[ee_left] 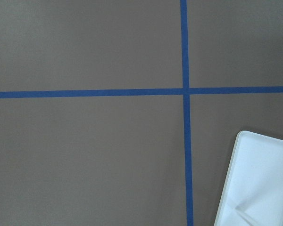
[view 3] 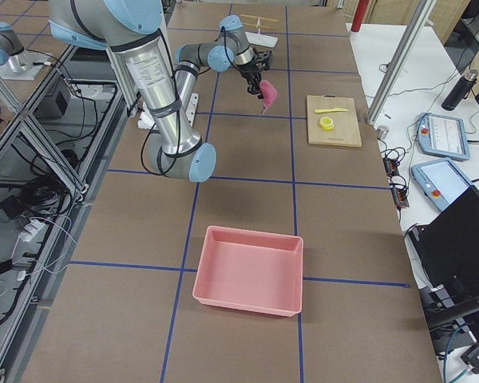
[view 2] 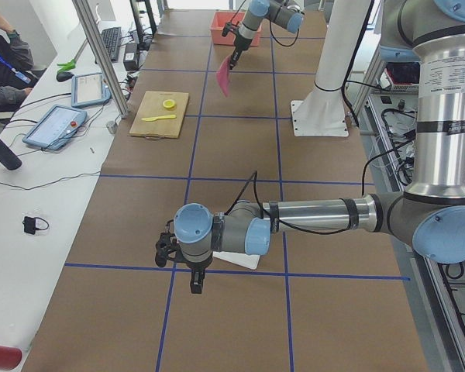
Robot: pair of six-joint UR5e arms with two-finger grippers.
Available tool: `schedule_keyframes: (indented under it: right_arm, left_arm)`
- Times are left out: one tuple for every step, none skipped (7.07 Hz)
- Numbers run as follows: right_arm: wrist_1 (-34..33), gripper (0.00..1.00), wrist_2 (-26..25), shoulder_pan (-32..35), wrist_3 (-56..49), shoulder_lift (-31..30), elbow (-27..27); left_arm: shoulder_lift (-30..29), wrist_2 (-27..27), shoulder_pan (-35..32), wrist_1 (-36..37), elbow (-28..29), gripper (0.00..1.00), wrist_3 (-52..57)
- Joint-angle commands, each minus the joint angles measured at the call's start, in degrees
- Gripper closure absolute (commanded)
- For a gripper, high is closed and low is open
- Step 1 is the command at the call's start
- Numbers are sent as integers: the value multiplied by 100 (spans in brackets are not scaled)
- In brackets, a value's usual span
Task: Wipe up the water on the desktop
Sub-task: 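Carry the cloth to the pink bin and drop it with the right gripper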
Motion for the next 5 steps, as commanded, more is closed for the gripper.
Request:
schedule_keyframes:
  right_arm:
    - [-114, 100, 992, 1110, -1411, -861, 614]
    - [-96, 100, 1336, 1637, -2219, -1134, 615]
    - [-87, 100, 1775, 2234, -2932, -1450, 615]
    - [78, 100, 2249, 2919, -3862, -1993, 624]
    - [489, 100, 2654, 3474, -4593, -2634, 607]
  left_arm:
    - [0, 8, 0, 0, 4, 2, 0]
    - [0, -1, 0, 0, 4, 2, 0]
    - [0, -1, 0, 0, 4, 2, 0]
    - [0, -1, 0, 0, 12, 2, 0]
    - [0, -1, 0, 0, 12, 1, 0]
